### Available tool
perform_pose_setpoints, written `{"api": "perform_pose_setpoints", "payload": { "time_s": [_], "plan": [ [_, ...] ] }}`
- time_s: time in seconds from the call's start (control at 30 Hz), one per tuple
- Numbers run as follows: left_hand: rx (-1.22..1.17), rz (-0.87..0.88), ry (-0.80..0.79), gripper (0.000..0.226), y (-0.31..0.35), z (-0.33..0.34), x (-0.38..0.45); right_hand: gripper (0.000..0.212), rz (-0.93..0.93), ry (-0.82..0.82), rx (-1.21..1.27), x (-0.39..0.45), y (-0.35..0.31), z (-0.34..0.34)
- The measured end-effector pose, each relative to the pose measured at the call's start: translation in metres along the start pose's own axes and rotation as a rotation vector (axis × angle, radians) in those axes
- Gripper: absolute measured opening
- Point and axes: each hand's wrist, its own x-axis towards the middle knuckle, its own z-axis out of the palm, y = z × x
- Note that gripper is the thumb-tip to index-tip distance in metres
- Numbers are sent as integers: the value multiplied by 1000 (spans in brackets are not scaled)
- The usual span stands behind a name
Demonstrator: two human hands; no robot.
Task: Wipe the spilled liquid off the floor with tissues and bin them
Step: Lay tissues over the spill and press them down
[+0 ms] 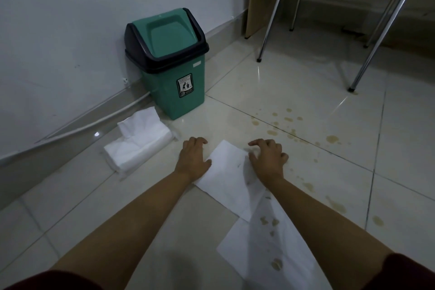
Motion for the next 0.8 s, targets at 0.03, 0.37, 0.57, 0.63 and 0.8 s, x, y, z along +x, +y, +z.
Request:
{"api": "perform_pose_setpoints", "payload": {
  "time_s": [0.03,0.37,0.57,0.63,0.8],
  "plan": [
    [13,60,12,56,1,0,-1,25,-30,13,8,-4,-1,1],
    [229,296,-249,66,22,62,-30,26,-74,24,-12,-26,-11,10],
    [365,293,-295,65,19,67,-24,26,-104,-2,-34,-31,-15,14],
    [375,287,-316,65,19,67,-23,24,-112,2,-34,-31,-17,15],
    [244,268,23,63,2,41,-21,26,-184,19,19,-23,-38,19]
  ]
}}
